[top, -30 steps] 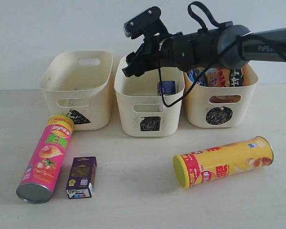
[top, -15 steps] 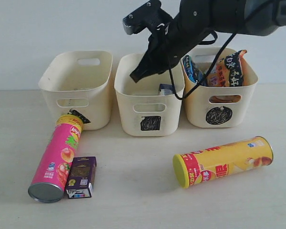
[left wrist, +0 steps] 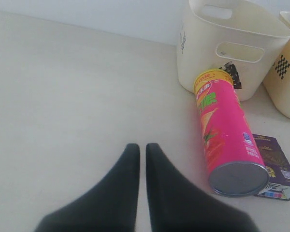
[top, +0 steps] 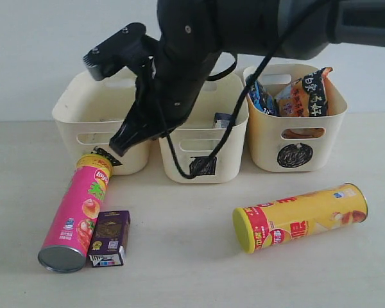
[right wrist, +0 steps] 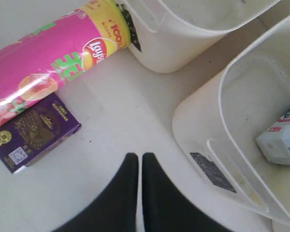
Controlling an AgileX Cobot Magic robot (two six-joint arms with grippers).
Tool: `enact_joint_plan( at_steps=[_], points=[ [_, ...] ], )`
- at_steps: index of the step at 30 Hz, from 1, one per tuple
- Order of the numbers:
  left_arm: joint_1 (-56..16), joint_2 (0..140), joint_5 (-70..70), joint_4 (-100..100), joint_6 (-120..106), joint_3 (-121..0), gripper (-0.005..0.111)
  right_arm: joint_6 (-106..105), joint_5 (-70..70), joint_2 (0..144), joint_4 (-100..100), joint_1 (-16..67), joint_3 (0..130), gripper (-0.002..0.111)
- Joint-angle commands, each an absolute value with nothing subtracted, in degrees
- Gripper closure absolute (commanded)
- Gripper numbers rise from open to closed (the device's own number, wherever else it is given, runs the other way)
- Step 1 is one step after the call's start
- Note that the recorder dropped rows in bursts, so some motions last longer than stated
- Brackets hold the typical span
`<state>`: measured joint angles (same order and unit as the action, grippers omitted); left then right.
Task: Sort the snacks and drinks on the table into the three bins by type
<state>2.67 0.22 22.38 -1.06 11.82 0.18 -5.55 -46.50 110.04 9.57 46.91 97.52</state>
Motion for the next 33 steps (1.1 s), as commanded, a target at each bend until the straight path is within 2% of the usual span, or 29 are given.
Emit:
enact_joint_plan(
  at_steps=[1,12,16,19,21,33],
  points=[
    [2.9,0.0,22.3,-0.6,12.3,0.0,0.102,0.0,-49.0,109.2,12.8,50.5,98.0,0.108],
    [2.9,0.0,22.3,-0.6,12.3,0.0,0.102,4.5,-51.6,111.2,4.9,53.2,98.0,0.106],
    [2.9,0.0,22.3,-0.6,12.3,0.0,0.102,4.5,-51.3,114.0,3.0,53.2,98.0,0.085],
    [2.9,0.0,22.3,-0.6,12.3,0.0,0.102,6.4,-51.3,116.0,2.8,53.2,98.0,0.054],
    [2.9,0.0,22.3,-0.6,12.3,0.0,0.102,8.9,-50.7,116.9,2.8,53.2,98.0,0.044],
    [2.9,0.0,22.3,-0.6,12.3,0.0,0.102,13.4,-44.0,119.4,2.6,53.2,98.3,0.043]
  ],
)
